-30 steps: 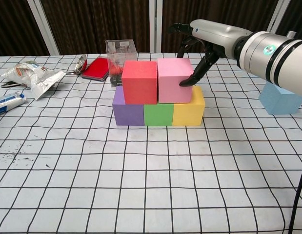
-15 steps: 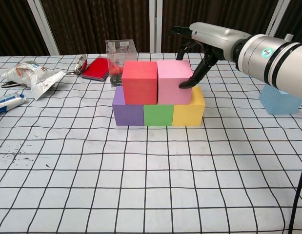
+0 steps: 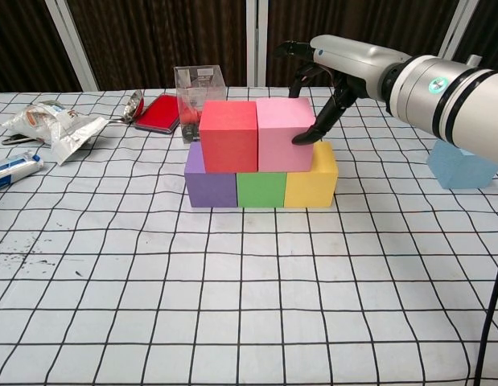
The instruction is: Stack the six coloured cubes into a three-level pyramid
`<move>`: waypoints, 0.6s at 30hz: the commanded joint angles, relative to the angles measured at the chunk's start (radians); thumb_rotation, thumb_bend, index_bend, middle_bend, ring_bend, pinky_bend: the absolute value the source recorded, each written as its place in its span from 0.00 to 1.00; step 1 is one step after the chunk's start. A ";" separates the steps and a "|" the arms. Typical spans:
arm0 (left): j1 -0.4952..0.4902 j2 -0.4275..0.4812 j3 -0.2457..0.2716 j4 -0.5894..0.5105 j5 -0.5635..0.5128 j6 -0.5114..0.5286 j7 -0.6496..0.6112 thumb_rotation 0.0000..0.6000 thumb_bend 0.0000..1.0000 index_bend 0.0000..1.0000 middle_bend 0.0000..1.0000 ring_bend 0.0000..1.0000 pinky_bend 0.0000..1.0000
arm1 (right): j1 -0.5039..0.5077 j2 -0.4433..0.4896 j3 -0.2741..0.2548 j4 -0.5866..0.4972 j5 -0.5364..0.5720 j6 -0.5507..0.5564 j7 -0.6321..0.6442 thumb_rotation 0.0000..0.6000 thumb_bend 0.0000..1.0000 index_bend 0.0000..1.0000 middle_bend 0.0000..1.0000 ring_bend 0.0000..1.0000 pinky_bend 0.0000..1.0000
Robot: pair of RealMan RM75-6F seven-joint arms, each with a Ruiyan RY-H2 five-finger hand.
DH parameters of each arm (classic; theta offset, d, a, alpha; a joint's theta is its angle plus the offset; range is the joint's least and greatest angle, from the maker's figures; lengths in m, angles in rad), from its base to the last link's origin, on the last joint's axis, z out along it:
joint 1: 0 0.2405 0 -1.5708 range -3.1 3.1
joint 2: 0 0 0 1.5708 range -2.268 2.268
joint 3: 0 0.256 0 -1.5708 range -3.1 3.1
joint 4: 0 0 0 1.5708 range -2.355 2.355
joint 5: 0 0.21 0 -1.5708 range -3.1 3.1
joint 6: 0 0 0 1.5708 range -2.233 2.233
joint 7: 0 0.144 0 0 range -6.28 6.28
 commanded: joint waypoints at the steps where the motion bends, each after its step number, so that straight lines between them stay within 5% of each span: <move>1: 0.000 0.000 0.000 0.000 0.000 0.000 0.000 1.00 0.00 0.12 0.18 0.01 0.06 | 0.001 -0.001 -0.001 0.002 0.001 -0.002 -0.002 1.00 0.12 0.00 0.55 0.17 0.00; 18: -0.001 0.002 -0.001 -0.002 0.000 -0.001 0.000 1.00 0.00 0.12 0.18 0.01 0.06 | 0.001 0.001 -0.003 0.009 0.006 -0.016 0.007 1.00 0.11 0.00 0.47 0.16 0.00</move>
